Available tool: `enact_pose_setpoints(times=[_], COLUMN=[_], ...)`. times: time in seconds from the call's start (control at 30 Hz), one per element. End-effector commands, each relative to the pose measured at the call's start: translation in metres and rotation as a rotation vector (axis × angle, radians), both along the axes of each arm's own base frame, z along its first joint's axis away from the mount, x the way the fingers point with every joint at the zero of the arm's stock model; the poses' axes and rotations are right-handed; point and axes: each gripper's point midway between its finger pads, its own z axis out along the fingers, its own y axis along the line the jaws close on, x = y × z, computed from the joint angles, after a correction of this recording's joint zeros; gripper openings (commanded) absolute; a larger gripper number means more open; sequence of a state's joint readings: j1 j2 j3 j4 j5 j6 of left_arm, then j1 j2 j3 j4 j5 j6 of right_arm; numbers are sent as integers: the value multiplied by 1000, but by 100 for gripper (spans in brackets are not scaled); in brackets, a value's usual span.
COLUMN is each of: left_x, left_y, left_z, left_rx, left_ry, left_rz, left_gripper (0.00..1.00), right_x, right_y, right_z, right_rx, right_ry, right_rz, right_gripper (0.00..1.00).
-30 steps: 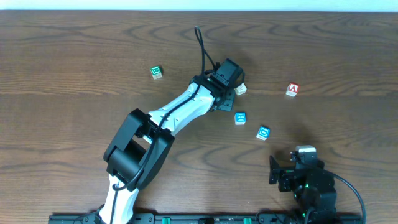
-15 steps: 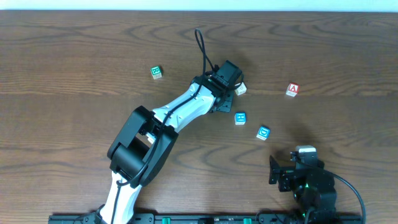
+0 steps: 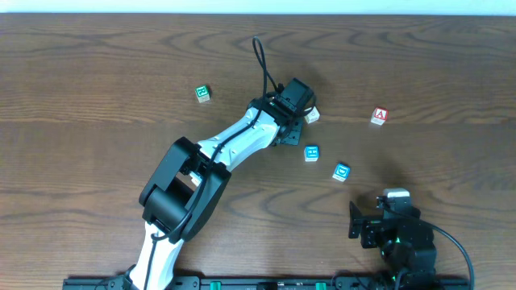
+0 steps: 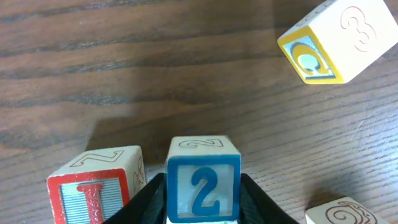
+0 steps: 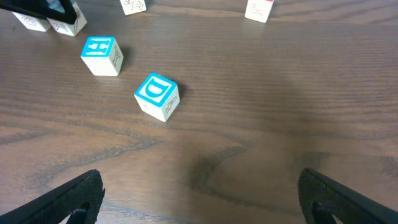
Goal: Spell out Ai2
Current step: 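Carry the '2' block and set it right of the 'I' block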
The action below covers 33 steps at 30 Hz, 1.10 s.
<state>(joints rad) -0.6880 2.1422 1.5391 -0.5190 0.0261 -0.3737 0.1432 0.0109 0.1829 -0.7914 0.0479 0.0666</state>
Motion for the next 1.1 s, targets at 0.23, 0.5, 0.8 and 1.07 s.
enact_pose_setpoints(times=[0.23, 0.5, 0.8, 1.07], left_x=[12, 32, 32, 32], left_y=[-3, -5, -4, -5], left_z=[4, 12, 12, 16], left_rx=[-16, -15, -10, -15], left_ry=[-31, -131, -129, -134], left_rz=[18, 23, 17, 17], left_gripper=[35, 36, 36, 43], right_x=[0, 0, 0, 0], right_y=[-1, -1, -1, -1], right_z=[-3, -3, -3, -3], right_rx=[-8, -8, -8, -8], right_ry=[4, 4, 4, 4], right_rz=[3, 3, 3, 3], right_gripper=[99, 99, 99, 99])
